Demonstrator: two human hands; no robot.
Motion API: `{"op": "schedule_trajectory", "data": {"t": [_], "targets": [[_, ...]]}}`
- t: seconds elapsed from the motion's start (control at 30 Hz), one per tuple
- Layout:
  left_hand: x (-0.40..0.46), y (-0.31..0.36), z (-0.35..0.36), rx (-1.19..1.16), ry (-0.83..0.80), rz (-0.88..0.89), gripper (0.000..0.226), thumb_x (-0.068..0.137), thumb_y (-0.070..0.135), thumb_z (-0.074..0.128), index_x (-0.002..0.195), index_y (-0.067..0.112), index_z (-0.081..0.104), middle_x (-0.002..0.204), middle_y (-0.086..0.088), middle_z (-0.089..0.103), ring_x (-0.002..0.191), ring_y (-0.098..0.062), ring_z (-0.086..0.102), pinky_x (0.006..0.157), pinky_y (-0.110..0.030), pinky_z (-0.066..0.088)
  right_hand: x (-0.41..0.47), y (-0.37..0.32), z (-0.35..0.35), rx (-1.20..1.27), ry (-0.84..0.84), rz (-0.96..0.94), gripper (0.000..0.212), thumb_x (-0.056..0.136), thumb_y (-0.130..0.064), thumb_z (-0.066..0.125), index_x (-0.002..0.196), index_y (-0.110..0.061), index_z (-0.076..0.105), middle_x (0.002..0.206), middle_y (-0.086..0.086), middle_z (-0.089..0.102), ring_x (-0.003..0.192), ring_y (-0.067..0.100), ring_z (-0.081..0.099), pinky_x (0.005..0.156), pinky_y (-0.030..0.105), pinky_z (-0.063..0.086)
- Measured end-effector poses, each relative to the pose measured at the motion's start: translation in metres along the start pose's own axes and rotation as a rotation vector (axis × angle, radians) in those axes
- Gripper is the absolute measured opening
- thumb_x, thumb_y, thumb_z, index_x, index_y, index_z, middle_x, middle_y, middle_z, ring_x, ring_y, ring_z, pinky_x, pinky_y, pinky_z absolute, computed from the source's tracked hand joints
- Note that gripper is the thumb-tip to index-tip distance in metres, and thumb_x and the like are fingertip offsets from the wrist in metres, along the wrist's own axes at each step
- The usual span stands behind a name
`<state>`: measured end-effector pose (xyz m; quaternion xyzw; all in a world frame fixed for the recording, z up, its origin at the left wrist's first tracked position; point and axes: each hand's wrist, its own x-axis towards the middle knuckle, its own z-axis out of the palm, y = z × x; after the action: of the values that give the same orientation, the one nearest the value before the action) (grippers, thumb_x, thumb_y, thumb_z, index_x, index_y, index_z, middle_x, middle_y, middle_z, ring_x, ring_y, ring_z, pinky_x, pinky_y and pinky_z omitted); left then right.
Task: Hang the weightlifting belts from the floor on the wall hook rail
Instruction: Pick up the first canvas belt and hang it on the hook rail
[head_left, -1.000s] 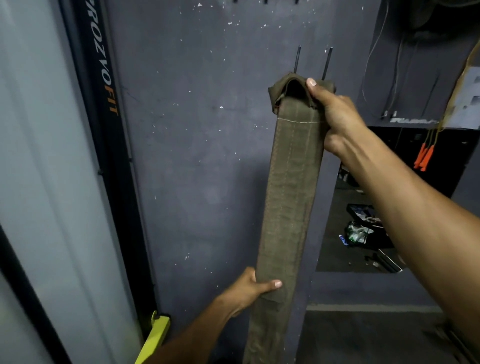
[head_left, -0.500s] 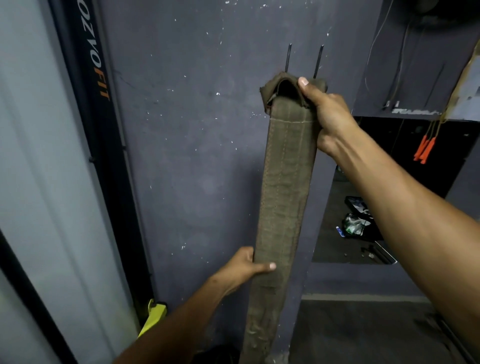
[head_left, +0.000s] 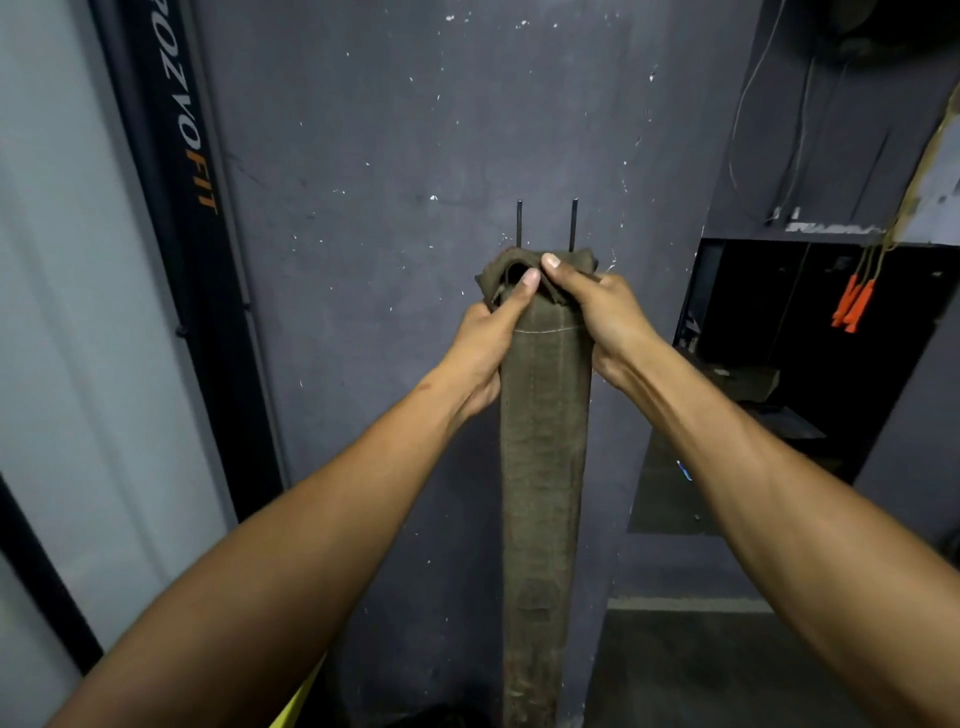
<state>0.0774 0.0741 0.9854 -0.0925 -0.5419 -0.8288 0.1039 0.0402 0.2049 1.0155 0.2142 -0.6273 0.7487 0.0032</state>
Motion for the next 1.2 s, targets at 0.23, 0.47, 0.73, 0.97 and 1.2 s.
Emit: {"op": "schedule_trajectory", "data": {"t": [0.23,0.47,0.73,0.97,1.2], "targets": [[0.013,-0.007,-0.008,0.009,0.093,0.101,0.027,0.098,0.003,0.063,0.122,-0.009,0.066,0.111,-0.031,0.073,0.091,-0.035,0.075,0.086,-0.049,0.063,0.003,0.01,-0.013,-0.275,-0.072,-0.107,0.04,0.101,-0.049,0.061,0.12,-0.017,0.075,0.116,-0.001,0.08,0.111,0.014,0.075,0.101,0.035,0.057],[0.018,0.003,-0.003,0.034,0.087,0.138,0.03,0.1,-0.001,0.056,0.126,-0.014,0.06,0.112,-0.03,0.069,0.098,-0.038,0.07,0.091,-0.055,0.06,-0.04,0.087,-0.024,-0.154,-0.128,-0.153,0.052,0.092,-0.009,0.077,0.131,-0.033,0.054,0.127,-0.006,0.071,0.116,0.007,0.071,0.101,0.035,0.059],[0.014,-0.009,-0.002,0.086,0.053,0.106,0.03,0.098,-0.002,0.059,0.124,-0.017,0.059,0.108,-0.031,0.067,0.096,-0.04,0.067,0.092,-0.064,0.056,-0.06,0.14,-0.033,0.039,-0.076,0.057,0.024,0.091,-0.008,0.076,0.114,-0.007,0.073,0.113,0.012,0.08,0.105,0.026,0.077,0.091,0.039,0.063],[0.02,0.008,0.003,0.055,0.049,0.104,0.022,0.098,-0.002,0.06,0.118,-0.007,0.066,0.099,-0.023,0.071,0.09,-0.036,0.069,0.09,-0.063,0.057,-0.101,0.209,-0.035,-0.001,-0.026,0.271,0.022,0.09,-0.018,0.079,0.112,-0.013,0.076,0.11,0.008,0.081,0.106,0.026,0.077,0.089,0.036,0.063],[0.021,0.01,-0.001,0.072,0.04,0.112,0.013,0.099,-0.001,0.059,0.108,-0.002,0.069,0.094,-0.02,0.072,0.083,-0.031,0.072,0.084,-0.056,0.06,-0.116,0.235,-0.046,0.03,-0.154,0.395,0.041,0.081,-0.012,0.084,0.121,-0.013,0.071,0.119,0.006,0.079,0.109,0.021,0.076,0.09,0.033,0.062]]}}
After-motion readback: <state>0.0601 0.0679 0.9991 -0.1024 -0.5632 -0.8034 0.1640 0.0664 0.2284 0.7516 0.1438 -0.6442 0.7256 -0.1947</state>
